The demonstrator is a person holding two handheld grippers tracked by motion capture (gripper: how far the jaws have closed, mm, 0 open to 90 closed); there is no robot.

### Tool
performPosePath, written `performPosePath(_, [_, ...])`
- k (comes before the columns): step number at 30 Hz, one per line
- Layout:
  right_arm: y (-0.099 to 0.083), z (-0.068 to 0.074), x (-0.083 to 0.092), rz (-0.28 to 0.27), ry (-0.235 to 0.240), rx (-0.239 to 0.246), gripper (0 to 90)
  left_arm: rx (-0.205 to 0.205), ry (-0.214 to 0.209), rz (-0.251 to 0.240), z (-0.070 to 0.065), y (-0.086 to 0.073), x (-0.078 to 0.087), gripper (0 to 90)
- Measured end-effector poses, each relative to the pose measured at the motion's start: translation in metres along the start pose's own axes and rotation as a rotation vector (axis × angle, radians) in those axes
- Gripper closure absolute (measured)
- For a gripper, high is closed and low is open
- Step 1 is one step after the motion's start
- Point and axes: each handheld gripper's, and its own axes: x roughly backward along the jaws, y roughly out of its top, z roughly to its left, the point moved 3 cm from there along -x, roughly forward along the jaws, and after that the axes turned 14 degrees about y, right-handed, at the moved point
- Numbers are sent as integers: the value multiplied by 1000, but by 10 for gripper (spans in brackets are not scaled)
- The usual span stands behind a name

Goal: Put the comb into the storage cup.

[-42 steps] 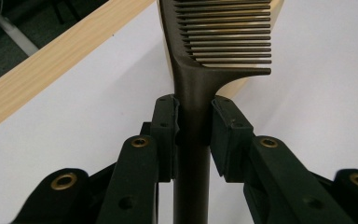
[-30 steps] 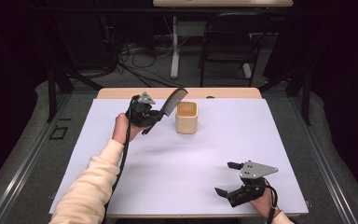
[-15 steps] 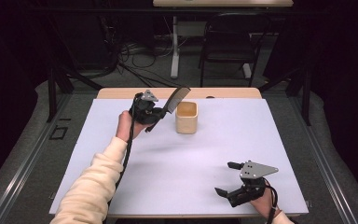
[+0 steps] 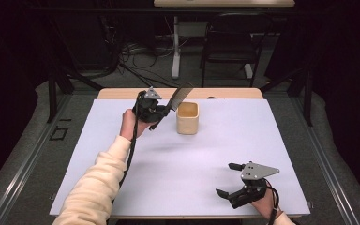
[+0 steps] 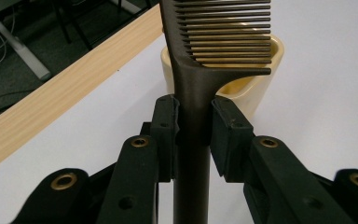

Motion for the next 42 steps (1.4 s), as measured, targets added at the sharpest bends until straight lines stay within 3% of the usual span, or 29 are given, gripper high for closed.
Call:
performPosePath(15, [0, -1, 1, -2, -7, 0, 0, 7, 1, -8, 0, 9, -8, 724])
performPosePath(42, [0, -1, 1, -5, -7, -1, 0, 28, 37, -74, -1, 32, -9, 724])
